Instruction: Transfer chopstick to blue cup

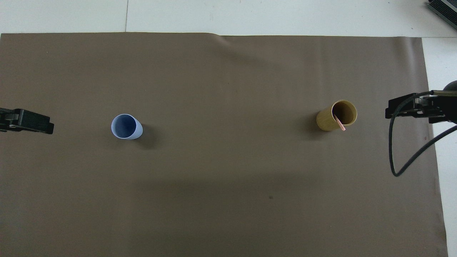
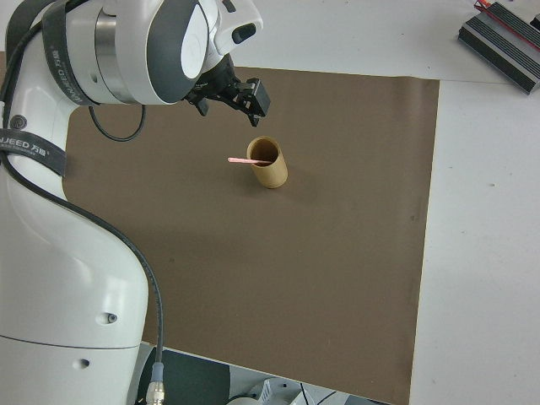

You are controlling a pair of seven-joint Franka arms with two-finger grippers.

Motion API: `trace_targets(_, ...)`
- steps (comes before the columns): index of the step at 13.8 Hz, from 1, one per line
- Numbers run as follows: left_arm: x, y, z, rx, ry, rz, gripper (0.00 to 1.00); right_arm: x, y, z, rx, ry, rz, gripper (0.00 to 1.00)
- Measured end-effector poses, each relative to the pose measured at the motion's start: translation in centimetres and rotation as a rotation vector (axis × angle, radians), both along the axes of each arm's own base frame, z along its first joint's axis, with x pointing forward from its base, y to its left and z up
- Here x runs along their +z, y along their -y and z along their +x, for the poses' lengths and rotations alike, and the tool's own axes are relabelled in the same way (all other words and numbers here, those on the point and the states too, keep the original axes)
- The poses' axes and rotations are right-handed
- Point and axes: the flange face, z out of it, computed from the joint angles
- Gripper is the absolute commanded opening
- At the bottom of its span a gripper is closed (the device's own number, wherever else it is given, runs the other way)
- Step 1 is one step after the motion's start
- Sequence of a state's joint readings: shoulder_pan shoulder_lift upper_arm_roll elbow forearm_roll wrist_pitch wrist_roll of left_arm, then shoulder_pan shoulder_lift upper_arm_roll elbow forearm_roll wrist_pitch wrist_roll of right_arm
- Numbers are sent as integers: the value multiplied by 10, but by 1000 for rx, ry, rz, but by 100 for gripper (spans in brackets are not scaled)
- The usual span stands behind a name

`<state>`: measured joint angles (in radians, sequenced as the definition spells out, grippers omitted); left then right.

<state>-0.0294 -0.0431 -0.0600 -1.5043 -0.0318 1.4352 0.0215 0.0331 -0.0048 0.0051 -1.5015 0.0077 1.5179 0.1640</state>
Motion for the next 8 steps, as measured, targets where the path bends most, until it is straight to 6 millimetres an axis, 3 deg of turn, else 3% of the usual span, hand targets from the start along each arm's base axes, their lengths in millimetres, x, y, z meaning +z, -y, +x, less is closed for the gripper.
trace_targets(8,0,-5,0,10,0,0,100,0,0,0,0,-4,0,100)
